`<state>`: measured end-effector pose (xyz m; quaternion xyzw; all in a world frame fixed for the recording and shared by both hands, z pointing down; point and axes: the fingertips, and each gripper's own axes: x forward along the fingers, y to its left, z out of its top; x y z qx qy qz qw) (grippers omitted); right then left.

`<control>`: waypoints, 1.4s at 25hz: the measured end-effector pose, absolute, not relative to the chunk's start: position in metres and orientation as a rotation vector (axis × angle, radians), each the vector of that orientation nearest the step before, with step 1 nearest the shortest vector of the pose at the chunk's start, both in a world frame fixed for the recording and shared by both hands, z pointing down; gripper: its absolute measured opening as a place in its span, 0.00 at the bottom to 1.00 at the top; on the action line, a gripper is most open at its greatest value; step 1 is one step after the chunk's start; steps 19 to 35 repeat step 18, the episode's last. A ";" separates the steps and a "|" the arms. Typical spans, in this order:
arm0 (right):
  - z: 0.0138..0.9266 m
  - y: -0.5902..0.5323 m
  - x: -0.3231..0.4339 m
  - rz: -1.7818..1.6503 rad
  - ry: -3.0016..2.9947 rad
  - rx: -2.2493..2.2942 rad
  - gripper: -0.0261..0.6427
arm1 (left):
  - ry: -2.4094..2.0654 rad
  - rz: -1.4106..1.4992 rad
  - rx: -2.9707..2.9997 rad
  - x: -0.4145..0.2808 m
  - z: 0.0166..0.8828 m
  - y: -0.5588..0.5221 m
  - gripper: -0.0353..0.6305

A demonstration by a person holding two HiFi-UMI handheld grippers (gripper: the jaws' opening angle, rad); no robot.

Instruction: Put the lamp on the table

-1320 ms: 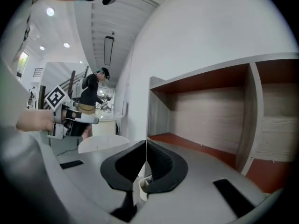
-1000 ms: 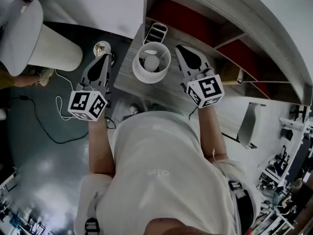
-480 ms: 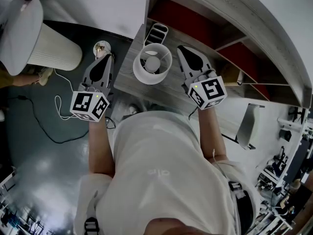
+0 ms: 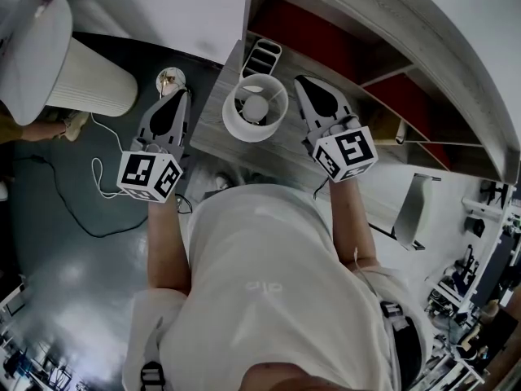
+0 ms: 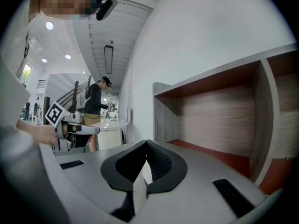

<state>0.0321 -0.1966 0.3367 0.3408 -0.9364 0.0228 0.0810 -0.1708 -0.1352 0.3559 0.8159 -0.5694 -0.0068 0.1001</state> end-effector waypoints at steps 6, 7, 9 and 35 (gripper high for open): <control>0.339 -0.196 0.031 0.066 -2.794 1.014 0.08 | -1.677 -0.005 2.405 -0.170 0.360 -0.134 0.08; 0.339 -0.195 0.031 0.066 -2.795 1.013 0.08 | -1.677 -0.003 2.405 -0.170 0.360 -0.133 0.08; 0.338 -0.194 0.031 0.062 -2.795 1.008 0.08 | -1.676 0.004 2.408 -0.170 0.361 -0.133 0.08; 0.338 -0.191 0.032 0.063 -2.794 0.992 0.08 | -1.671 0.026 2.402 -0.166 0.361 -0.127 0.08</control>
